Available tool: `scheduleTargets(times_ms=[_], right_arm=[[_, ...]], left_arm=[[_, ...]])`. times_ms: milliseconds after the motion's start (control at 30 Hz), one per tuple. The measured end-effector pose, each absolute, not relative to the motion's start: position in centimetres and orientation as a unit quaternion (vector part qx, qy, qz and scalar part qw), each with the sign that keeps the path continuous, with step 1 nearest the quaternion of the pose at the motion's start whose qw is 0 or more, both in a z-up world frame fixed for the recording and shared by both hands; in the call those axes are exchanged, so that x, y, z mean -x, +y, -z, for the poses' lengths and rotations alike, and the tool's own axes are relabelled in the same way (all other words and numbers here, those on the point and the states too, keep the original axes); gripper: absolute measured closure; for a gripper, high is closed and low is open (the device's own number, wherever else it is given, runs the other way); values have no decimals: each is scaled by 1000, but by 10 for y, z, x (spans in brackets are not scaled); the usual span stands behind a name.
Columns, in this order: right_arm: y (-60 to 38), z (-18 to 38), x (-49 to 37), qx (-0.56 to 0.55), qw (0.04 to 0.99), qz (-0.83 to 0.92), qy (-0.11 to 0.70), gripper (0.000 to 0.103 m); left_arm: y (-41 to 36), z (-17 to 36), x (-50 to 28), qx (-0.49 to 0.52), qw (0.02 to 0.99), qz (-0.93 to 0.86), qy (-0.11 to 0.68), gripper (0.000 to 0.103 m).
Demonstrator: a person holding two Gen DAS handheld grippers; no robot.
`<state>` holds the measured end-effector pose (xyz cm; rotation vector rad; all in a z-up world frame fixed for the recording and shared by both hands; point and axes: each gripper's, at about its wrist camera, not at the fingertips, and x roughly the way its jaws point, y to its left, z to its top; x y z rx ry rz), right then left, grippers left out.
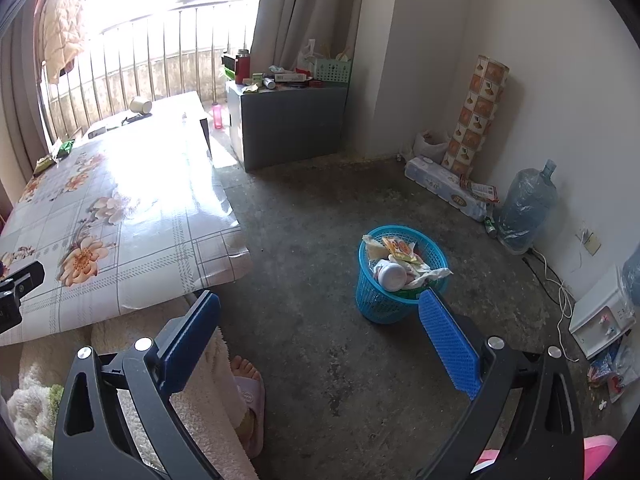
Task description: Collect trash
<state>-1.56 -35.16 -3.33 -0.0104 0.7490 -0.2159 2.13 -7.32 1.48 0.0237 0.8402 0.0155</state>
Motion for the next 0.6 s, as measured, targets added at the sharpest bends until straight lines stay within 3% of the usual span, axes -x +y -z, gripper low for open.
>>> scheduleTargets(times_ms=[600], right_arm=[[-351, 38, 19, 8, 928, 96, 361, 6]], left_arm=[[-87, -11, -26, -10, 905, 11, 424, 9]])
